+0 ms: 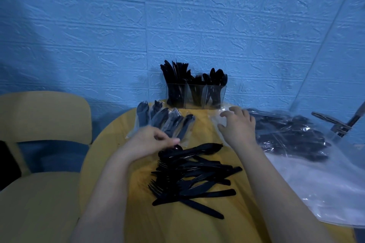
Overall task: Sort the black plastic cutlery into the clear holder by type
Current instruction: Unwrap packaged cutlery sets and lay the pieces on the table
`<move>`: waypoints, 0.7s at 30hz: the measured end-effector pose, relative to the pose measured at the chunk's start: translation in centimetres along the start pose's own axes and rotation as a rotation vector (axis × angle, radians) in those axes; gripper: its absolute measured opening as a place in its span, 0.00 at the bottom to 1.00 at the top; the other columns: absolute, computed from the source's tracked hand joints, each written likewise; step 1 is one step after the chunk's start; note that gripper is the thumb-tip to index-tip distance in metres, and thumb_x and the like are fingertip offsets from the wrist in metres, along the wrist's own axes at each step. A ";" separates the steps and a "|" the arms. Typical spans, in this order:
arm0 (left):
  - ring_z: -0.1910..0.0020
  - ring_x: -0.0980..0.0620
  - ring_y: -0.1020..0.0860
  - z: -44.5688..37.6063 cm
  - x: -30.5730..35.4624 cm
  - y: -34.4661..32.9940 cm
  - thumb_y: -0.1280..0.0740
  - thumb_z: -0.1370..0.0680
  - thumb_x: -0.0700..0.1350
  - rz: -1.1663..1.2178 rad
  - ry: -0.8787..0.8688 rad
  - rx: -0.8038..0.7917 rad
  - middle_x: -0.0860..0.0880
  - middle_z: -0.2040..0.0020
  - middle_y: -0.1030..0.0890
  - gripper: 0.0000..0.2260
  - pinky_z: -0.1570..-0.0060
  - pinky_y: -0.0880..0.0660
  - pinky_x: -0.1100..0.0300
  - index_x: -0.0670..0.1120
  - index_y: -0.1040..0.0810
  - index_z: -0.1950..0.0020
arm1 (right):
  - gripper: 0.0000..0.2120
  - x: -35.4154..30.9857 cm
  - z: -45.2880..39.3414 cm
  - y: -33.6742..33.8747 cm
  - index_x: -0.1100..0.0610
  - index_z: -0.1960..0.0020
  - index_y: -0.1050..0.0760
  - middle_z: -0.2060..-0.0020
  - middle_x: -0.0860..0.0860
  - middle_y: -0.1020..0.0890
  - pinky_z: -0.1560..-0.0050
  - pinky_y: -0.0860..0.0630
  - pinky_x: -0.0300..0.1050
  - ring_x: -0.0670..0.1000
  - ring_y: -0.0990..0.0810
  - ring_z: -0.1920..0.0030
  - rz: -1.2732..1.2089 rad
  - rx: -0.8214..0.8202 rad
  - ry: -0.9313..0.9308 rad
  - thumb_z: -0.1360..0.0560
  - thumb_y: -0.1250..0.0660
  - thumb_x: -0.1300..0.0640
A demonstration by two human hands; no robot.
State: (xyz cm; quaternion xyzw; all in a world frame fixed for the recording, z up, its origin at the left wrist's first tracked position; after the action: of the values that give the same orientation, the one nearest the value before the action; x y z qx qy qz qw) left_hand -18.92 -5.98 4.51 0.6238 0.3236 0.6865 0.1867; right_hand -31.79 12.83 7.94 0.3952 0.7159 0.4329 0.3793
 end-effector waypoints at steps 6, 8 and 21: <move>0.54 0.52 0.25 -0.7 -2.7 3.3 0.31 0.25 0.56 -0.207 0.149 0.365 0.51 0.54 0.23 0.10 0.60 0.30 0.59 0.51 0.23 0.51 | 0.12 -4.9 0.4 -0.9 0.52 0.41 0.22 0.38 0.51 0.23 0.38 0.32 0.46 0.52 0.28 0.37 -0.271 -0.092 0.158 0.23 0.35 0.52; 0.55 0.53 0.25 -1.2 -3.1 2.6 0.32 0.26 0.58 -0.279 0.180 0.326 0.52 0.55 0.23 0.13 0.60 0.30 0.60 0.51 0.24 0.50 | 0.10 -6.6 1.5 -1.9 0.53 0.43 0.20 0.42 0.50 0.21 0.47 0.30 0.41 0.50 0.25 0.42 -0.391 -0.193 0.199 0.23 0.34 0.53; 0.61 0.60 0.24 -0.6 1.6 3.3 0.27 0.28 0.42 0.211 -0.194 0.481 0.56 0.62 0.21 0.10 0.61 0.30 0.70 0.56 0.23 0.63 | 0.08 -6.3 2.5 -2.2 0.52 0.46 0.23 0.54 0.51 0.16 0.47 0.21 0.44 0.47 0.18 0.54 -1.161 -0.217 0.029 0.23 0.35 0.52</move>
State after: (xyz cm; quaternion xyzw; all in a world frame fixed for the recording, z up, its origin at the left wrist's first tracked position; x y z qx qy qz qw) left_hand -19.26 -7.49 7.91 0.7433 0.3910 0.5427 -0.0088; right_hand -27.60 7.30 6.33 -0.1083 0.7718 0.2305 0.5826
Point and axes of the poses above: each hand's wrist, its own z-axis away from the middle knuckle, its own y-axis out of the back of the hand, x = y × z, the point moved 10 cm from there along -z, towards the middle knuckle
